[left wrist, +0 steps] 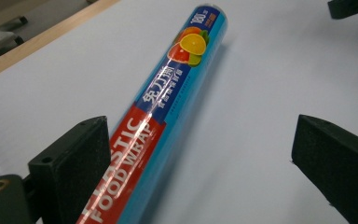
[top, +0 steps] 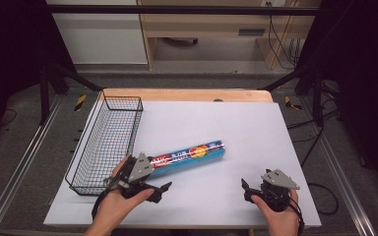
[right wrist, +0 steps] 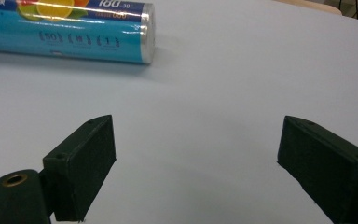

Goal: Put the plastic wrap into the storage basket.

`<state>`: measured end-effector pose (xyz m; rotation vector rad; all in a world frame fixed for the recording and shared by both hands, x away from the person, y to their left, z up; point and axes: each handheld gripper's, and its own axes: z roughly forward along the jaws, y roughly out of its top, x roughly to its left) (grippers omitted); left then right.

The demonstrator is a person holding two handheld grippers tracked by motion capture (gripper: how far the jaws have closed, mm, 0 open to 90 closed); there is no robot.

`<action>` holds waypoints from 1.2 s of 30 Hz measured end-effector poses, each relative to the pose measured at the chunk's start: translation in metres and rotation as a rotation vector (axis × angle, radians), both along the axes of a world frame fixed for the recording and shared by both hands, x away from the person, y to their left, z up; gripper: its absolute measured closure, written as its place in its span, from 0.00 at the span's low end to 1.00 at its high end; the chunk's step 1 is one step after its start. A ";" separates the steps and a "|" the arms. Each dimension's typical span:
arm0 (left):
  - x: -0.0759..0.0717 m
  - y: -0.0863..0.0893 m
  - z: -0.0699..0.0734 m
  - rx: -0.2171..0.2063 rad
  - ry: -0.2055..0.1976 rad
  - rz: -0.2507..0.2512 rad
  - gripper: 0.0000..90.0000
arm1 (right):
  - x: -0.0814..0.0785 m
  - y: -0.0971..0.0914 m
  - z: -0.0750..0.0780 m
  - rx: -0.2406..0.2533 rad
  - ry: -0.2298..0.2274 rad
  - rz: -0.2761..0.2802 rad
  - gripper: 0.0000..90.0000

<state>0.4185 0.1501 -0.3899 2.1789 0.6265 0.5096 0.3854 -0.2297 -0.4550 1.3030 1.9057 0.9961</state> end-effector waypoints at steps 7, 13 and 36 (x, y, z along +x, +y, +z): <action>0.029 -0.022 0.020 0.183 0.068 -0.105 0.05 | 0.001 -0.011 -0.003 -0.065 -0.037 -0.058 0.11; 0.045 -0.037 0.021 0.344 0.072 -0.163 0.06 | -0.001 -0.013 -0.004 -0.037 -0.024 -0.055 0.11; 0.113 -0.054 -0.021 0.433 0.250 -0.210 0.16 | -0.001 0.001 -0.004 -0.041 -0.019 0.023 0.10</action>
